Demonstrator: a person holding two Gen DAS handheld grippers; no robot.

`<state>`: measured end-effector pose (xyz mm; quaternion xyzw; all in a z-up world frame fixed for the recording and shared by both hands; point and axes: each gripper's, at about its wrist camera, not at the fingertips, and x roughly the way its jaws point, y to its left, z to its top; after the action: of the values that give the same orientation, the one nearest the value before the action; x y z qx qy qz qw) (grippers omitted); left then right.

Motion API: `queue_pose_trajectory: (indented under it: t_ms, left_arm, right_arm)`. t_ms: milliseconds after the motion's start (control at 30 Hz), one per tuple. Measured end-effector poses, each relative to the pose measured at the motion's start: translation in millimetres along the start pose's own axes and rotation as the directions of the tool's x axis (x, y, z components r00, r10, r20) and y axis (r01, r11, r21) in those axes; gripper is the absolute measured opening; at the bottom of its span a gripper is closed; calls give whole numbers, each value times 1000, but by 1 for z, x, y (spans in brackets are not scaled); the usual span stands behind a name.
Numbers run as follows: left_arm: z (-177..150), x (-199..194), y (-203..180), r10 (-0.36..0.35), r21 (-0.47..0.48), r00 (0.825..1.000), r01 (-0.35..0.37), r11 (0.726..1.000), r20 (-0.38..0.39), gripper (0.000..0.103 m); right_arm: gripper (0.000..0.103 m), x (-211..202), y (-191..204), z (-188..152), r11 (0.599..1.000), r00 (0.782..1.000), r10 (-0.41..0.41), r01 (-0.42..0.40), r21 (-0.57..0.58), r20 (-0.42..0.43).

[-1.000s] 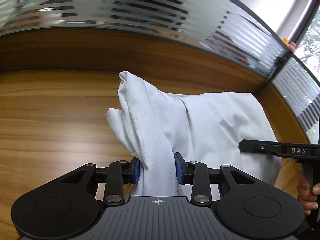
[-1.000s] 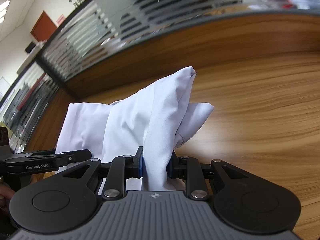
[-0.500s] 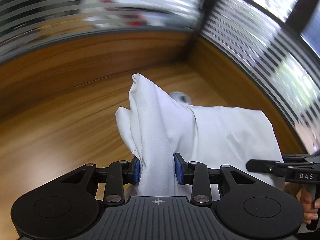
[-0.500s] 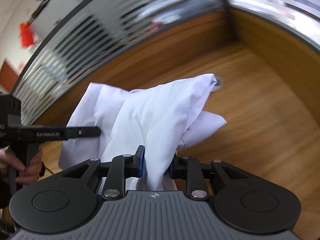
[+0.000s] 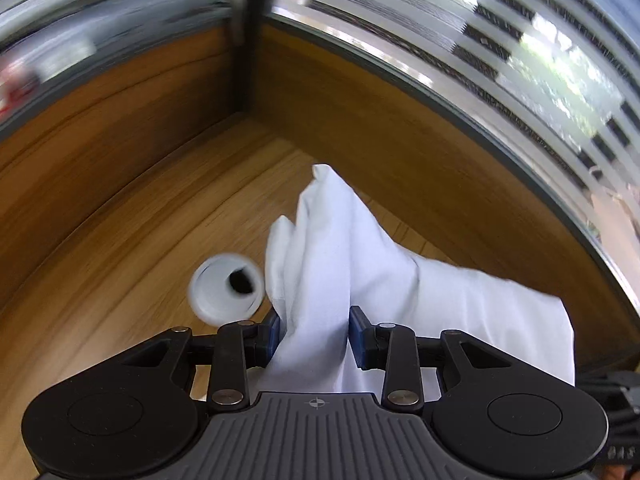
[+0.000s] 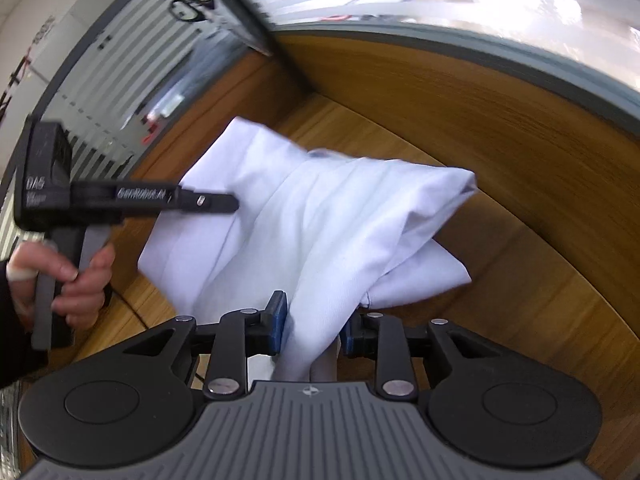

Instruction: Fold clothes

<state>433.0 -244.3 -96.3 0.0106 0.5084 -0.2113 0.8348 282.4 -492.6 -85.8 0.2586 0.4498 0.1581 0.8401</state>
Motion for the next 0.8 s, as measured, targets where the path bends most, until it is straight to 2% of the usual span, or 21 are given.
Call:
queue_pose_trajectory:
  t_ms: [100, 167, 233, 300, 367, 433, 600, 700, 800]
  left_arm:
    - [12, 15, -9, 56, 93, 998, -53, 994, -28, 47]
    - [15, 11, -10, 85, 116, 996, -85, 990, 1, 48]
    - [18, -2, -4, 110, 67, 993, -113, 991, 49, 51]
    - [16, -17, 5, 99, 0, 993, -99, 995, 72, 51]
    - [11, -29, 7, 90, -14, 993, -90, 996, 81, 51]
    - [0, -36, 0, 92, 23, 992, -94, 995, 83, 51]
    - [-11, -25, -27, 70, 164, 996, -79, 983, 61, 51]
    - [15, 4, -34, 58, 208, 997, -66, 976, 41, 51]
    - [27, 27, -32, 59, 195, 998, -61, 979, 16, 51]
  right_arm:
    - [37, 8, -8, -7, 999, 997, -15, 13, -33, -72]
    - [41, 7, -9, -7, 997, 992, -26, 16, -81, -123]
    - [45, 2, -7, -7, 989, 984, -65, 41, -142, -168]
    - [45, -10, -5, -9, 975, 974, -109, 66, -214, -198]
    - [45, -24, 6, -6, 939, 970, -167, 101, -329, -178]
    - [45, -37, 17, -3, 889, 964, -219, 134, -438, -150]
    - [47, -33, 39, 10, 743, 972, -234, 172, -647, -11]
    - [47, -10, 32, 14, 727, 970, -242, 182, -662, 1]
    - [47, 13, 25, 18, 711, 968, -252, 193, -676, 12]
